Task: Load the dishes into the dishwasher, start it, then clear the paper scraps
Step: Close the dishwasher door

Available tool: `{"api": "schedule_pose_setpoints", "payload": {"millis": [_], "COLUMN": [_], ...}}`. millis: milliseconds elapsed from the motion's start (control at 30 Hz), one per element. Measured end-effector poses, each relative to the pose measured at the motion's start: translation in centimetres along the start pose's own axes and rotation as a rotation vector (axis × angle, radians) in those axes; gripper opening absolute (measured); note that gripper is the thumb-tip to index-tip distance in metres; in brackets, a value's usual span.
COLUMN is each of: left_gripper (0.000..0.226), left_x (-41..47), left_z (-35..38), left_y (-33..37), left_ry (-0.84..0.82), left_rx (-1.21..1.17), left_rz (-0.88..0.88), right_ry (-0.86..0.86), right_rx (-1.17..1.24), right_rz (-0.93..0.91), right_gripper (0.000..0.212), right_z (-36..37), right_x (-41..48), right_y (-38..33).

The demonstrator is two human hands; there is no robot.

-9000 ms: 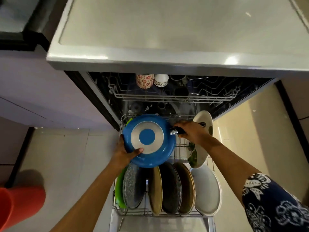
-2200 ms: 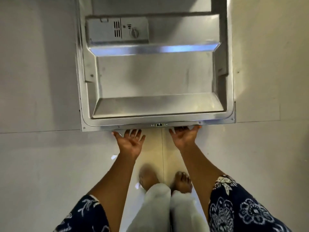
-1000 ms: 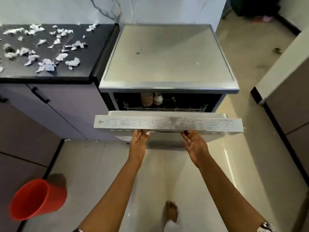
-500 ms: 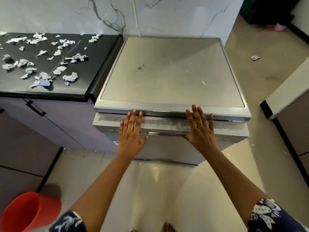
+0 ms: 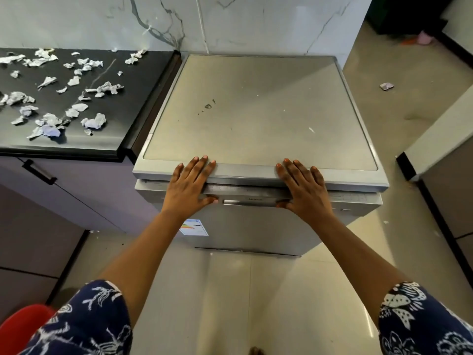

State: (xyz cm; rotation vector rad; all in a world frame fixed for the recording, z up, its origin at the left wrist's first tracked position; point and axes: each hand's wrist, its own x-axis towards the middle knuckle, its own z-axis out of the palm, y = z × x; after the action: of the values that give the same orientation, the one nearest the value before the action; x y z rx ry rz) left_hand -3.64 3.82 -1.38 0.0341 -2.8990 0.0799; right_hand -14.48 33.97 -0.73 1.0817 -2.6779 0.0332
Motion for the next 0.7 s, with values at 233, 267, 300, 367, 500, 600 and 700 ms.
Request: {"api": "schedule_pose_setpoints", "payload": {"millis": [233,267,300,367,500,600,700], "left_gripper": [0.095,0.092,0.092,0.092,0.088,0.082,0.078], "left_x": [2.9,3.0,3.0,3.2,3.2,3.1,3.0], "left_z": [-1.0,-0.8,-0.7,-0.4,-0.3,0.1,0.5], "left_y": [-1.3,-1.6,-1.8,-2.1,-1.9,-1.8,-1.8], "left_ry": [0.102,0.082,0.056,0.003,-0.029,0.024,0.084], "left_rx": [0.057,0.052,0.054,0.071,0.085,0.068,0.075], "left_rz": [0.140,0.153,0.161,0.181,0.188,0.171,0.187], "right_ry": [0.062,0.047,0.028,-0.020,-0.100,-0.045,0.029], "right_rx": [-0.066,-0.080,-0.097,-0.111,-0.113,-0.113,-0.107], "right_rz": [-0.087,-0.109,-0.120,-0.117,-0.116,-0.111,-0.134], "right_gripper": [0.097,0.097,0.097,0.095,0.088,0.080,0.080], "right_z": [-0.9,-0.7,-0.5,-0.1,-0.3,0.2,0.7], "right_x": [2.5,2.6,2.6,2.7,2.8,2.7,2.6], "right_y": [1.2,1.4,1.6,1.6,1.4,1.5,1.6]}}
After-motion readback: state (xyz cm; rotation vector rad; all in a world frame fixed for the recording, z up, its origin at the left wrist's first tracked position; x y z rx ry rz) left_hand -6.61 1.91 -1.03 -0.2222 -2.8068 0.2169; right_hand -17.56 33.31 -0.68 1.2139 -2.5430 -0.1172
